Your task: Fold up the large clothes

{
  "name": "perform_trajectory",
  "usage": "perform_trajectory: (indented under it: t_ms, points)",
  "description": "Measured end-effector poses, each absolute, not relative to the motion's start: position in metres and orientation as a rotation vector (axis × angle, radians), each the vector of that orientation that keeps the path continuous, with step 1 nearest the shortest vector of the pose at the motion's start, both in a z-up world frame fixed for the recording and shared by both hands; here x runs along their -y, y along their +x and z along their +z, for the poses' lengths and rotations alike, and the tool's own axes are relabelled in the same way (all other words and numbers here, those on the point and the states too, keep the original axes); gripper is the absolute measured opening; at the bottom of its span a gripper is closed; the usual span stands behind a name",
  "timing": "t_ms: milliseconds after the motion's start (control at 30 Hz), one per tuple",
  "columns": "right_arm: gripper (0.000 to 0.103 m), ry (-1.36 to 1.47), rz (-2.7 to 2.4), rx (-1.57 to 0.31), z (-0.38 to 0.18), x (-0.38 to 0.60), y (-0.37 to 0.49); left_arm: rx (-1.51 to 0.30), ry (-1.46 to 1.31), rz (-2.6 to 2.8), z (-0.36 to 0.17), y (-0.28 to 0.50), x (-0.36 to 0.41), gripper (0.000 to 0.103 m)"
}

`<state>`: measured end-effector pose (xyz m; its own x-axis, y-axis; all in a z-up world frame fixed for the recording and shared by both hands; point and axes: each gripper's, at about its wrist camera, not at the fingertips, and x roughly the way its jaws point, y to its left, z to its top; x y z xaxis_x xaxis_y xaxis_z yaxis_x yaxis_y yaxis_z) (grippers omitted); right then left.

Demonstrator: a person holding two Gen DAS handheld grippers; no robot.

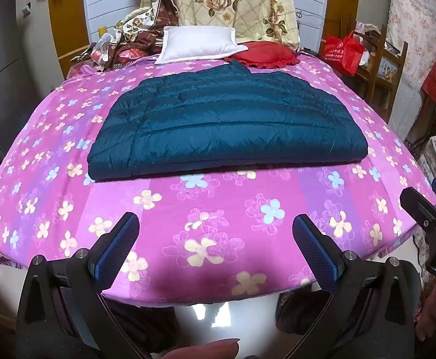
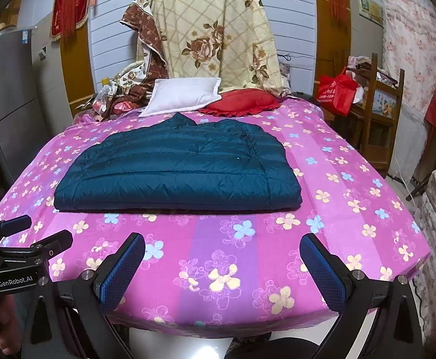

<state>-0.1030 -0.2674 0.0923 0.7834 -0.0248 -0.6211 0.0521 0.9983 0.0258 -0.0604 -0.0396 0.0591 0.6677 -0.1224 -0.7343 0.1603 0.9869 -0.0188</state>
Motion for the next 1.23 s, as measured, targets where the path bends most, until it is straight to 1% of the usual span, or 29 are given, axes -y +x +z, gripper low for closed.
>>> perform_trajectory:
  t_ms: [900,1233]
  points:
    - [0.102,0.035,-0.051,-0.678,0.0894,0.2636,-0.0996,-0.834,0.042,-0.16,0.0537,-0.0607,0.0395,0.103]
    - [0.102,0.031,-0.047,-0.677,0.0892,0.2603,-0.0977,-0.812,0.045,-0.163,0.0556,-0.0616,0.0408,0.103]
